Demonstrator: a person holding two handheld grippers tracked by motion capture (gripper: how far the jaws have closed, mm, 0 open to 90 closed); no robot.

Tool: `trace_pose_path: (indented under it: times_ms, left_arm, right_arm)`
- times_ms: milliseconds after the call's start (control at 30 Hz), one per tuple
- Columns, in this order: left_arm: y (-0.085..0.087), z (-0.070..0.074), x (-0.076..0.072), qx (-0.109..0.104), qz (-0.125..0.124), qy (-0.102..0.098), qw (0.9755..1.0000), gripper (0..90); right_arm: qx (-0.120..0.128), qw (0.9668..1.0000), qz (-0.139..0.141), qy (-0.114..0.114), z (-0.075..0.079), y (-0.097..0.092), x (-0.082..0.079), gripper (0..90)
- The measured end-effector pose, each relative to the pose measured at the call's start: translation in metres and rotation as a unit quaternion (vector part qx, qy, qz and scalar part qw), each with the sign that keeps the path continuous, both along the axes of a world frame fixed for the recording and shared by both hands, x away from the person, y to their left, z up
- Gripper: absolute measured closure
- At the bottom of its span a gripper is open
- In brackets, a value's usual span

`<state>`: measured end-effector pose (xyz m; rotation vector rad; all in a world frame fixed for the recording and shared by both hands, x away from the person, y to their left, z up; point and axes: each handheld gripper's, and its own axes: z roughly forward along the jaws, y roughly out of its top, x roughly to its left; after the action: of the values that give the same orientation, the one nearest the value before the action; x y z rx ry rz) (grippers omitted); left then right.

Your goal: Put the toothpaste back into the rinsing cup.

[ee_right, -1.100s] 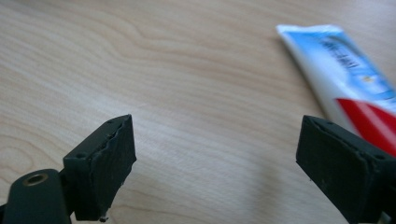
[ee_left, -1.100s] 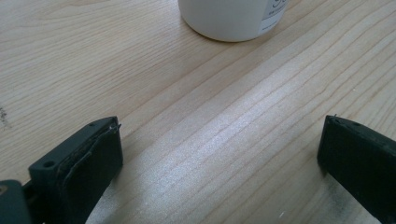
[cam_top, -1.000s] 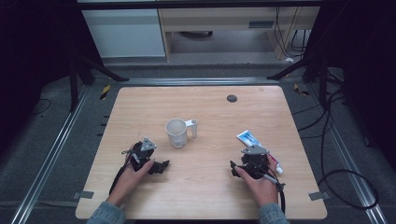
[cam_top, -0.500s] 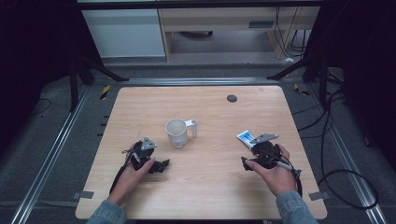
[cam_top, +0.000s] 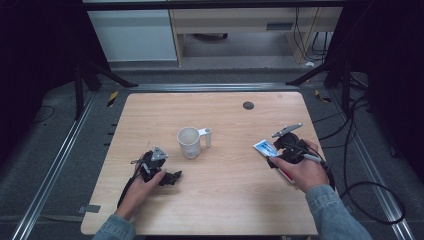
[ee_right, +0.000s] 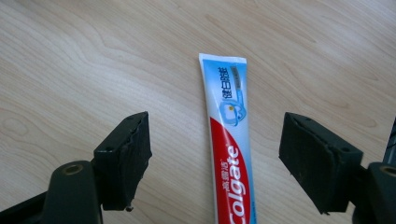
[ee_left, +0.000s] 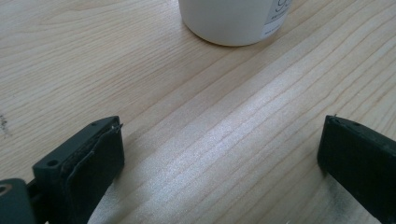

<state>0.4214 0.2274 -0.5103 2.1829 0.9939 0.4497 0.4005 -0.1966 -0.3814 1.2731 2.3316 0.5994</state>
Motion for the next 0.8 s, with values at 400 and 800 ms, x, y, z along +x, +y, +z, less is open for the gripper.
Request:
trace_pose_path:
  times_ms: [400,800]
  left_arm:
    - [-0.001,0.0,0.001,-0.003,0.001,0.0,1.0,0.0]
    - [0.0,0.0,0.002,-0.002,-0.003,0.0,1.0,0.0]
  right_arm:
    - [-0.03,0.9988,0.012,0.037,0.012,-0.003,0.026,24.5]
    - [-0.034,0.9948,0.002,0.096,-0.006,-0.005,0.047,32.6]
